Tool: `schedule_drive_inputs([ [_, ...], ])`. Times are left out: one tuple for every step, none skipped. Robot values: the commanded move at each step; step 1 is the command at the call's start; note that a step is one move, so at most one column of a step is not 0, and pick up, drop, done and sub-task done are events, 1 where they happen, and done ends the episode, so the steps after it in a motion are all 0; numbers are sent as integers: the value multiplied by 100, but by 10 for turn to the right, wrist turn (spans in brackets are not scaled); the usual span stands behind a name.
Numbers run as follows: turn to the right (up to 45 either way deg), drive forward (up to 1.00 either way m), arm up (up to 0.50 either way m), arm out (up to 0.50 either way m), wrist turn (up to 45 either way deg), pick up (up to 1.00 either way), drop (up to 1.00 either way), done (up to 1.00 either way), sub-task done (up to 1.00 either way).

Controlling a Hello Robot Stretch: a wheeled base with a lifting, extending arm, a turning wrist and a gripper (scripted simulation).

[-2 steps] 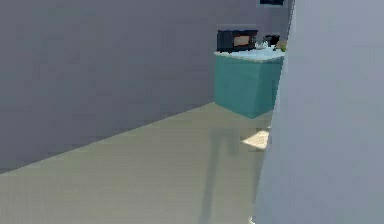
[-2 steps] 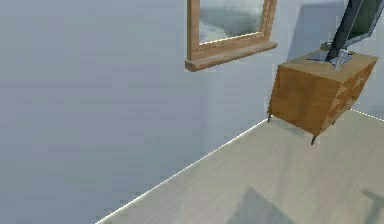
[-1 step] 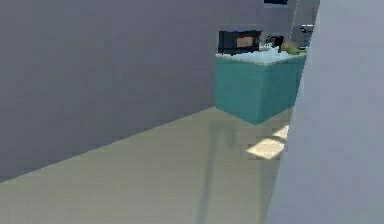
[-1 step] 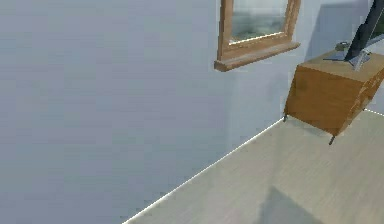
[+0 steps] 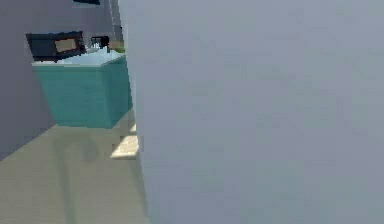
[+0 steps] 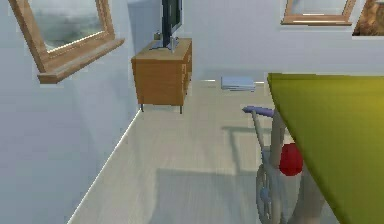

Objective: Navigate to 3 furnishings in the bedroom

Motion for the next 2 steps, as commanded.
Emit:
schedule_drive_inputs([
  [0, 15, 0, 0, 0, 0, 0, 0, 0],
  [-450, 0, 0, 0, 0, 0, 0, 0, 0],
])
